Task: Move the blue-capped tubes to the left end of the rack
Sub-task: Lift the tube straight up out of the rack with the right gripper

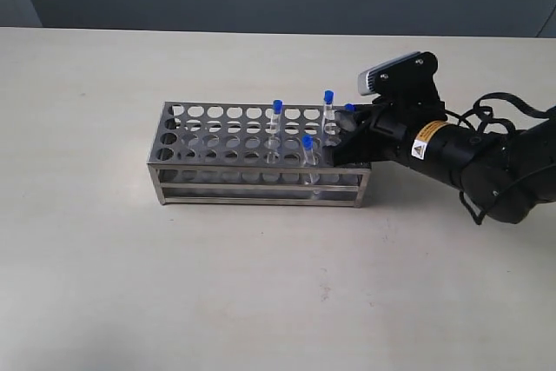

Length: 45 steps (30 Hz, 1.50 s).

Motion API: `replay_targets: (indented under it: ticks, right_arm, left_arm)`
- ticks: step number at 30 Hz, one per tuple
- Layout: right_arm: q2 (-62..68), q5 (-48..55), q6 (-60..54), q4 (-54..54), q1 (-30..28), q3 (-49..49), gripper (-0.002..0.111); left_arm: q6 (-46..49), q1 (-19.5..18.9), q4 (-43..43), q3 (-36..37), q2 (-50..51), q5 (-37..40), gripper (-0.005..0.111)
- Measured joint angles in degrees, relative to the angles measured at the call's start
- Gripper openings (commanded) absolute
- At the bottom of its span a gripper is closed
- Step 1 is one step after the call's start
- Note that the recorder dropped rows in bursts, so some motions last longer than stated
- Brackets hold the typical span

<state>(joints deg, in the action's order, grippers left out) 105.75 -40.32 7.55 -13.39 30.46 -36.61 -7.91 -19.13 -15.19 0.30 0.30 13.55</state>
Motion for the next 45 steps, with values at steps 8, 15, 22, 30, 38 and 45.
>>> replay_targets:
  ticks: [8,15,22,30,38,45]
  right_arm:
    - [-1.4,1.6,0.0,-1.6,0.0,0.0,0.000]
    - [-15.7,7.3,0.0,-4.6,0.0,-0.9,0.000]
    - [-23.3,13.2,0.1,-6.7,4.0,-10.0,0.000]
    - [-14.0,14.5,0.2,-7.5,14.0,-21.9,0.000]
    - [0.0,15.3,3.4,-8.1,17.7,-33.4,0.000]
    - [7.1,16.7,9.8,-10.6,17.7,-39.5,0.000]
  left_arm:
    - [0.0,0.0,0.0,0.0,0.0,0.0,0.001]
    - [0.0,0.0,0.0,0.0,0.0,0.0,0.001]
    - [0.0,0.0,0.0,0.0,0.0,0.0,0.001]
    - [0.0,0.0,0.0,0.0,0.0,0.0,0.001]
    - [0.0,0.0,0.0,0.0,0.0,0.0,0.001]
    - [0.0,0.0,0.0,0.0,0.0,0.0,0.001]
